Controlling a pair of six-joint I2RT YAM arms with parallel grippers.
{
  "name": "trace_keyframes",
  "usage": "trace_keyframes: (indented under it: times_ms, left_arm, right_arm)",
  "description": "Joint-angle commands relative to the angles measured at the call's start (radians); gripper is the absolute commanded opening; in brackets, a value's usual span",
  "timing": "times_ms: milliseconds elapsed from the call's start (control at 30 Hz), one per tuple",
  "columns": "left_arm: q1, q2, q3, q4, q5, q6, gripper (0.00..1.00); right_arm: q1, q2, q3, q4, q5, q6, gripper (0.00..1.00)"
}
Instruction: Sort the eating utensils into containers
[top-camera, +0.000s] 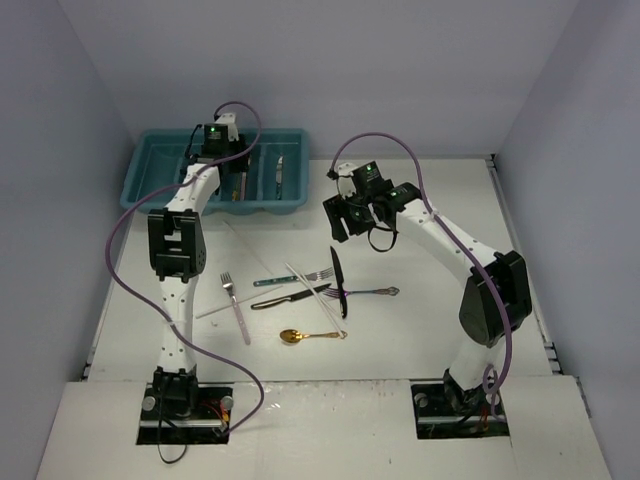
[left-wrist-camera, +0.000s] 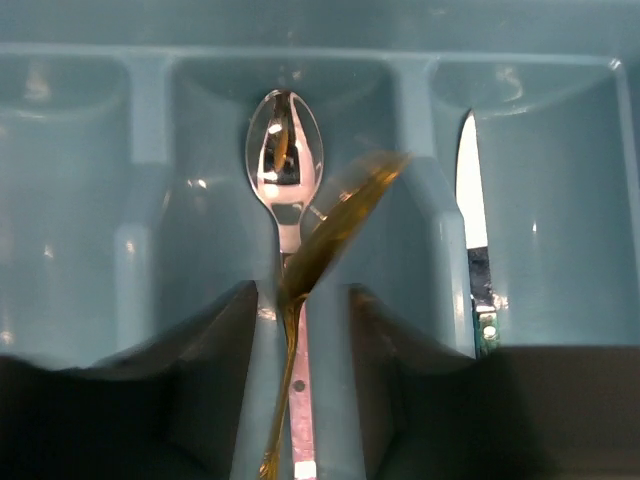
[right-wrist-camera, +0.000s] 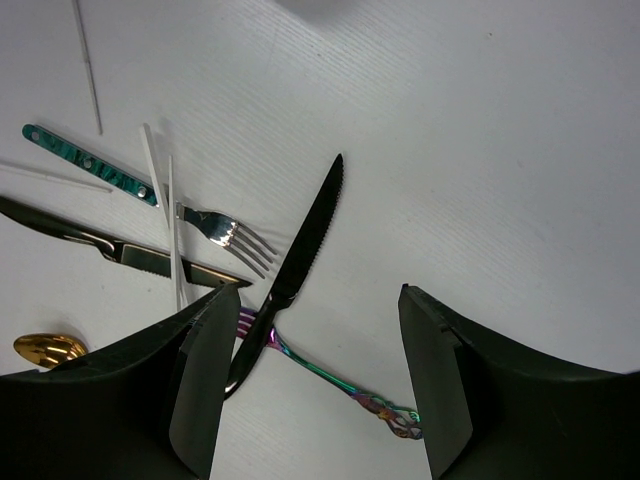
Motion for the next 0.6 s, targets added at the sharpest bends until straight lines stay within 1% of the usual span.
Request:
trace_keyframes:
  times_ms: [0, 33, 100, 133, 267, 367, 433, 467, 500, 567]
  left_arm:
    - [0.007, -0.052, 0.053, 0.053, 0.022, -0.026, 0.52]
    - [0.006, -0.052, 0.065, 0.047, 0.024, -0.028, 0.60]
    - [0.006, -0.054, 0.109, 0.025, 0.027, -0.028, 0.67]
    - [0.007, -0.056, 0.132, 0.011, 0.027, -0.026, 0.68]
    - [0.014, -0.096, 0.203, -0.031, 0.029, -0.027, 0.69]
    - [0.024, -0.166, 0.233, -0.049, 0.035, -0.047, 0.69]
    - [0.040, -0.288, 0.221, -0.044, 0.037, -0.080, 0.69]
    - [0.058, -0.326, 0.197, -0.041, 0.040, -0.111, 0.69]
    - [0.071, -0.365, 0.197, -0.042, 0.040, -0.126, 0.69]
    - [0.117, -0.488, 0.123, -0.068, 0.047, -0.170, 0.69]
  right_arm:
    - [-0.006, -0.049, 0.002, 0.033, 0.023, -0.019, 0.62]
    - [-0.007, -0.047, 0.002, 0.032, 0.026, -0.020, 0.63]
    - [-0.007, -0.044, -0.001, 0.032, 0.030, -0.021, 0.62]
    - [-0.007, -0.044, -0.004, 0.033, 0.030, -0.024, 0.62]
    - [-0.004, -0.058, -0.034, 0.034, 0.031, -0.050, 0.61]
    - [0.010, -0.075, -0.048, 0.034, 0.036, -0.080, 0.57]
    - [0.083, -0.093, -0.058, 0.036, 0.079, -0.127, 0.56]
    - [0.115, -0.099, -0.059, 0.043, 0.122, -0.140, 0.56]
    - [0.148, -0.099, -0.061, 0.049, 0.123, -0.146, 0.56]
    - [0.232, -0.078, -0.046, 0.067, 0.152, -0.139, 0.56]
